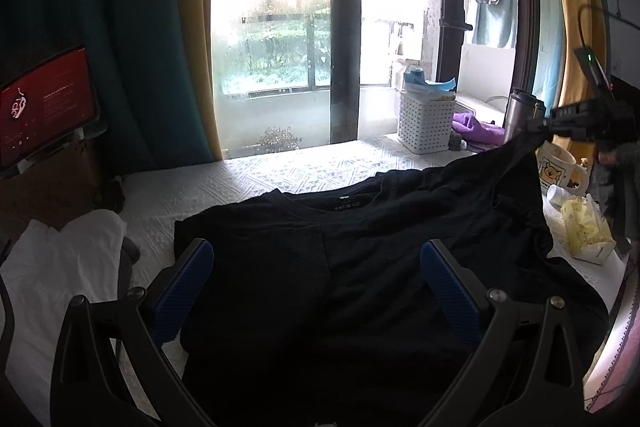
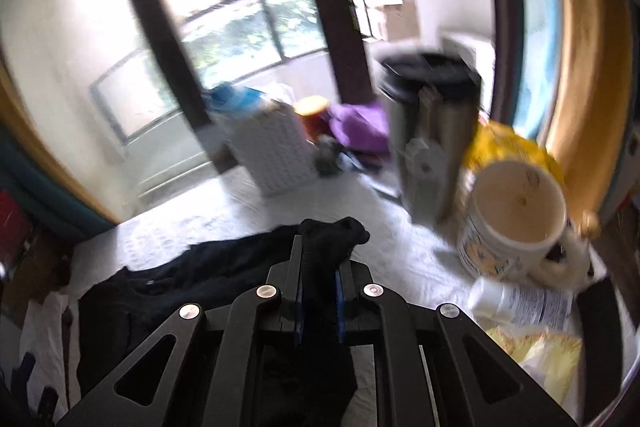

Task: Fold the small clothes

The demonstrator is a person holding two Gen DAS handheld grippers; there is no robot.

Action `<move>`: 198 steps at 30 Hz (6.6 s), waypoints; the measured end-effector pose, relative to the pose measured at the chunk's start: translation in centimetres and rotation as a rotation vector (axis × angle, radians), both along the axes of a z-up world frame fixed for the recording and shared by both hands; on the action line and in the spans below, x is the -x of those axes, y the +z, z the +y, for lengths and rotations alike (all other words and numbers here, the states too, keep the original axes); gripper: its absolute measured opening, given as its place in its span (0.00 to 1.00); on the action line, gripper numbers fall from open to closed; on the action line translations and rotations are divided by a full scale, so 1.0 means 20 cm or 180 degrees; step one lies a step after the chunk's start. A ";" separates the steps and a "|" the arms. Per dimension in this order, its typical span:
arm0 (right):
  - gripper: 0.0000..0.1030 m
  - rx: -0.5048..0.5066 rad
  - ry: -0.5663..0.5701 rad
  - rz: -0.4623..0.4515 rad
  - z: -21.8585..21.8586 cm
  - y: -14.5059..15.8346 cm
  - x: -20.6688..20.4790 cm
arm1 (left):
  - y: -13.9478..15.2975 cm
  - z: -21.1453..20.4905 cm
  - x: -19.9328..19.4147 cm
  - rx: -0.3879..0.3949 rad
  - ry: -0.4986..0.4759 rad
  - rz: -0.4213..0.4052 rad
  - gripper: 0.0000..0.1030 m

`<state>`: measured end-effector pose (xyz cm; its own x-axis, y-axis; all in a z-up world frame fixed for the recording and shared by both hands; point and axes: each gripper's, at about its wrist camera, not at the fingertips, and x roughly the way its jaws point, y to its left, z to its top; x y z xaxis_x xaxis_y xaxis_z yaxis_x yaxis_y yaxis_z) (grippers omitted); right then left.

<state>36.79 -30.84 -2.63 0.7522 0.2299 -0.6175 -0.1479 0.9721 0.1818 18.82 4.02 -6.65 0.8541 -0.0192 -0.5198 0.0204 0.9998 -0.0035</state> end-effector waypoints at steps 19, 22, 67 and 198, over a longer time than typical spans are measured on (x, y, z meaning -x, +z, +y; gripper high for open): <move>0.11 0.0516 0.1582 0.0667 0.92 -0.28 -0.11 | -0.04 0.29 0.11 0.0150 0.0363 -0.0026 0.99; 0.11 0.0643 0.1687 0.0780 1.01 -0.38 -0.09 | -0.06 0.31 0.11 0.0170 0.0384 0.0004 0.99; 1.00 0.0267 0.1496 0.0618 0.70 -0.67 0.17 | -0.41 0.19 -0.39 -0.0389 -0.0196 0.1115 0.04; 1.00 0.0744 0.1068 0.0390 0.34 -0.64 0.81 | -0.44 0.31 0.53 0.0655 -0.0147 0.1128 0.54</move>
